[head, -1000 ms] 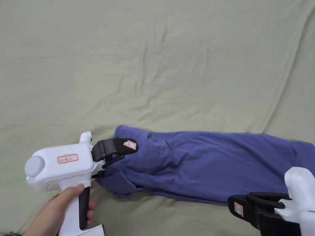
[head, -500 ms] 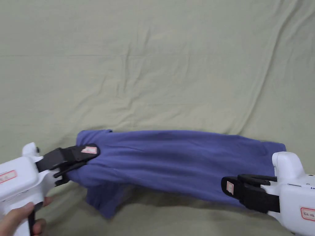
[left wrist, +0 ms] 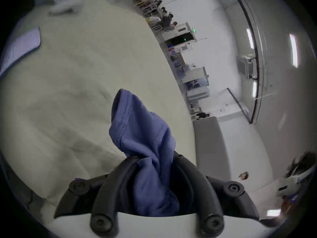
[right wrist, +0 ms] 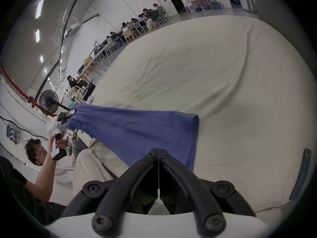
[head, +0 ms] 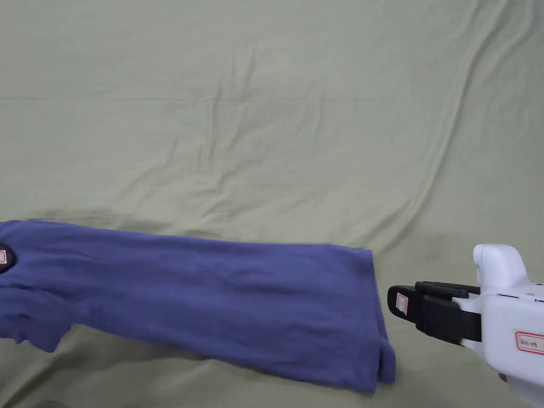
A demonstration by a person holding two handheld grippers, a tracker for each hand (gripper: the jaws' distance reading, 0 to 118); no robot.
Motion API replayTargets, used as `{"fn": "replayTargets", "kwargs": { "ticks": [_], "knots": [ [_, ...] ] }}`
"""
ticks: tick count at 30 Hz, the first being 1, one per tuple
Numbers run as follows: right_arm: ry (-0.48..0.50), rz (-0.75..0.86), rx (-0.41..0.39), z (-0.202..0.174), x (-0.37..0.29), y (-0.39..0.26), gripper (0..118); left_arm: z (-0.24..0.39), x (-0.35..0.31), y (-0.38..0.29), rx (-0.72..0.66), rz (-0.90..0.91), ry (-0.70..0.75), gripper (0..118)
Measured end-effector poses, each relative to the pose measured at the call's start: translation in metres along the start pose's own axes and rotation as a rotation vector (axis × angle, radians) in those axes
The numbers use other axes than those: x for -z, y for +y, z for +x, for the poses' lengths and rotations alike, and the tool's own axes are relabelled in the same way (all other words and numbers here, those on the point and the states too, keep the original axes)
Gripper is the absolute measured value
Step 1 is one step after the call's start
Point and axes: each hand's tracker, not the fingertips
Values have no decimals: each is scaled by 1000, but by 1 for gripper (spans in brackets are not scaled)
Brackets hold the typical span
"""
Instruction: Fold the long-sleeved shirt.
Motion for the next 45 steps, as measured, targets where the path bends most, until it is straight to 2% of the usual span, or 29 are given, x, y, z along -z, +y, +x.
{"fn": "replayTargets", "kwargs": {
  "ticks": [3, 8, 11, 16, 21, 22, 23, 24, 25, 26, 29, 30, 31, 32, 33, 35, 40, 45],
  "knots": [
    [-54, -22, 11, 0, 5, -1, 3, 39, 24, -22, 92, -27, 89, 23],
    [-136, -45, 16, -1, -5, -1, 3, 125, 84, -72, 490, -104, 286, 23],
    [-171, -47, 2, 1, -14, -3, 3, 168, 137, -120, 654, -210, 400, 23],
    [-215, -52, -2, 10, -23, -9, 3, 186, 214, -198, 924, -366, 474, 23],
    [-234, -73, 21, 20, -23, -19, 3, 175, 270, -270, 1159, -408, 634, 24],
    [-232, -80, 27, 21, -22, -21, 3, 172, 273, -278, 1184, -376, 647, 28],
    [-230, -85, 29, 22, -21, -22, 3, 174, 271, -283, 1214, -322, 662, 57],
    [-230, -89, 27, 22, -20, -24, 3, 175, 267, -281, 1191, -331, 612, 99],
    [-230, -90, 25, 21, -20, -25, 3, 173, 268, -271, 1112, -412, 487, 118],
    [-229, -91, 25, 21, -20, -26, 3, 170, 267, -265, 960, -551, 367, 118],
    [-206, -79, 49, 25, -20, -28, 3, 187, 225, -229, 817, -448, 262, 118],
    [-197, -74, 63, 27, -21, -28, 3, 190, 209, -214, 769, -412, 219, 116],
    [-189, -69, 75, 29, -22, -28, 3, 194, 191, -197, 728, -377, 194, 97],
    [-188, -66, 83, 31, -22, -28, 3, 189, 182, -195, 708, -341, 191, 26],
    [-188, -64, 93, 33, -22, -28, 3, 190, 169, -180, 709, -289, 215, 0],
    [-186, -58, 105, 36, -23, -28, 3, 186, 156, -158, 734, -143, 358, 0],
    [-174, -57, 143, 40, -20, -30, 3, 161, 191, -142, 874, -196, 589, 0],
    [-178, -64, 144, 39, -23, -31, 3, 155, 239, -207, 903, -418, 447, 0]
  ]
}}
